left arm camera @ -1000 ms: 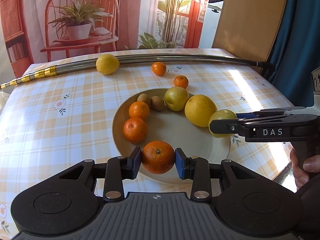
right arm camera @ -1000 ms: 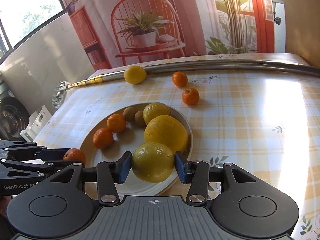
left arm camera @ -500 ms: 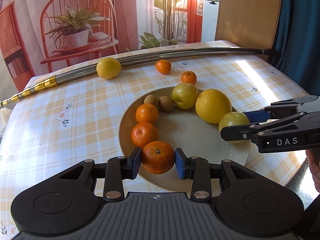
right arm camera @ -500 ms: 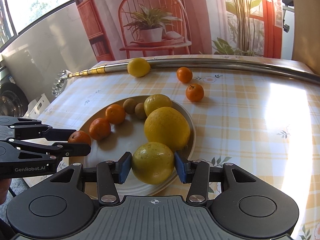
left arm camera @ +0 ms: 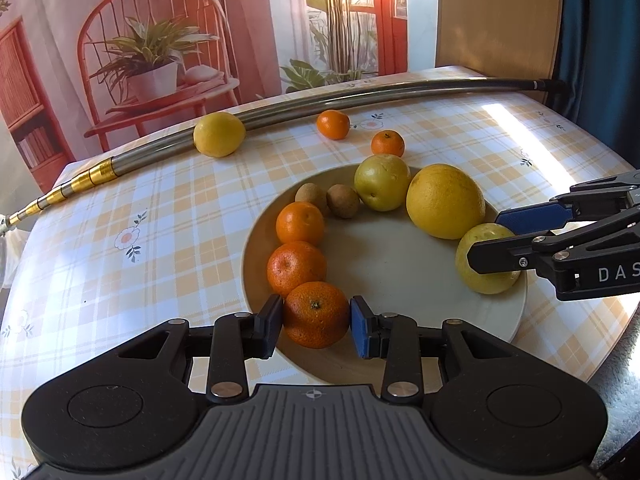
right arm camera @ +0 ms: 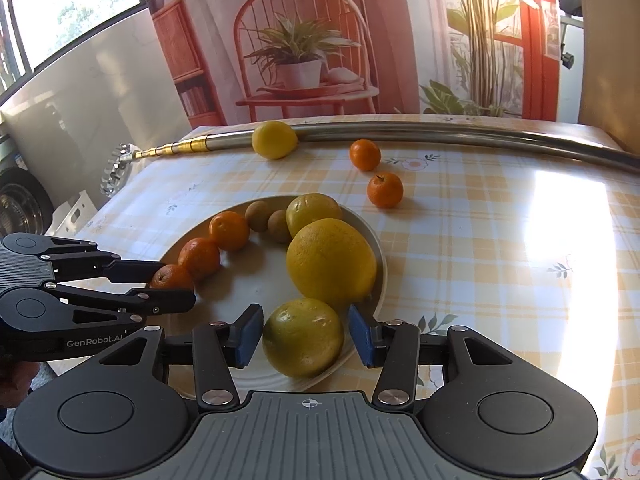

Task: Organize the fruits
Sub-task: 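Lower the tangerine and lemon into the plate and open both tools, then move both open tools away from the plate toward the loose fruit, then grasp a loose tangerine with the left tool while the right tool grasps a yellow lemon, then carry the tangerine over the plate with the left tool while the right tool carries the lemon there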

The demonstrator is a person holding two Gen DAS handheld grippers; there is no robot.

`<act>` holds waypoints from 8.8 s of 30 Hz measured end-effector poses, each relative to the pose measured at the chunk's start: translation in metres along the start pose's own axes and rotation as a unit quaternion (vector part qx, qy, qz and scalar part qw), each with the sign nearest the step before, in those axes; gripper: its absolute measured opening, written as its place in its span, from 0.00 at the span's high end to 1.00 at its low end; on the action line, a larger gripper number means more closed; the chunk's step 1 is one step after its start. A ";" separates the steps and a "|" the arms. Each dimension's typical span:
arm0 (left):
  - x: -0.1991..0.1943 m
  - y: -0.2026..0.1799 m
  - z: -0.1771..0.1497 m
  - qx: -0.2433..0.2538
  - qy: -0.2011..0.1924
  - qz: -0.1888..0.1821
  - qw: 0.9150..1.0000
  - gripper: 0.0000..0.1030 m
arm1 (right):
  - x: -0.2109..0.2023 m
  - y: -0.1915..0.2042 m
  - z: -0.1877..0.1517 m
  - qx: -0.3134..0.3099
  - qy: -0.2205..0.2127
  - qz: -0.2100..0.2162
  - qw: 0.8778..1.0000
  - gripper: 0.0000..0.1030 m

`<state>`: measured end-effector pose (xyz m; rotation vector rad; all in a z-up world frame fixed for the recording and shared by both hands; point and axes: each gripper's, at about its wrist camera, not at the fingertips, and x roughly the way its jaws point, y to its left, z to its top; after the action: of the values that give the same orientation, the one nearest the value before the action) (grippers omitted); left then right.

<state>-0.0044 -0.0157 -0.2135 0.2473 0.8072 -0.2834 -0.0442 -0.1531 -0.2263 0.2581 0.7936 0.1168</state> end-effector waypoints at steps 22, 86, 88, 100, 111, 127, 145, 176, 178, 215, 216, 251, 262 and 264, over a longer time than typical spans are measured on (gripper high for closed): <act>-0.033 -0.005 -0.011 -0.029 -0.070 0.056 0.996 0.50 | -0.007 -0.012 0.001 0.025 -0.024 -0.064 0.997 0.22; -0.014 0.127 0.101 -0.172 -0.090 0.077 0.978 0.45 | 0.028 -0.072 0.105 0.019 -0.071 -0.071 0.995 0.31; -0.007 0.126 0.103 -0.175 -0.087 0.071 0.978 0.45 | 0.033 -0.074 0.106 0.019 -0.067 -0.066 0.995 0.36; 0.051 0.089 0.122 -0.136 -0.022 -0.008 0.990 0.46 | 0.057 -0.095 0.106 0.059 -0.058 -0.074 0.994 0.40; 0.130 0.007 0.145 -0.064 0.046 -0.164 0.983 0.46 | 0.036 -0.131 0.096 0.083 -0.072 -0.093 0.990 0.40; 0.175 -0.012 0.154 -0.070 0.109 -0.160 0.979 0.65 | 0.025 -0.149 0.085 0.119 -0.086 -0.093 0.985 0.40; 0.108 0.049 0.133 -0.107 0.061 -0.096 0.988 0.65 | 0.019 -0.125 0.094 0.101 -0.081 -0.079 0.988 0.40; 0.021 0.207 0.036 -0.294 -0.041 0.073 0.952 0.65 | 0.155 0.033 0.205 -0.034 0.001 0.028 0.999 0.40; 0.020 0.211 0.033 -0.297 -0.045 0.081 0.950 0.65 | 0.171 0.044 0.207 -0.048 0.011 0.024 0.998 0.40; 0.020 0.221 -0.001 -0.344 -0.062 0.091 0.933 0.65 | 0.264 0.055 0.203 0.063 0.091 -0.046 0.993 0.40; 0.020 0.220 0.000 -0.342 -0.061 0.091 0.933 0.65 | 0.262 0.055 0.201 0.058 0.093 -0.043 0.993 0.40; -0.021 0.071 0.018 -0.192 -0.021 -0.029 0.981 0.65 | 0.023 0.036 0.068 -0.082 -0.028 0.032 0.996 0.40; -0.029 0.026 0.009 -0.122 -0.010 -0.050 0.991 0.65 | -0.013 0.013 0.017 0.001 -0.062 0.014 0.998 0.40; -0.028 0.017 0.005 -0.109 -0.002 -0.055 0.992 0.65 | -0.016 0.011 0.014 0.006 -0.065 0.016 0.998 0.40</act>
<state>-0.0135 0.0023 -0.1875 -0.0035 0.8419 -0.2953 -0.0454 -0.1482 -0.2028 0.2868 0.6607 0.1231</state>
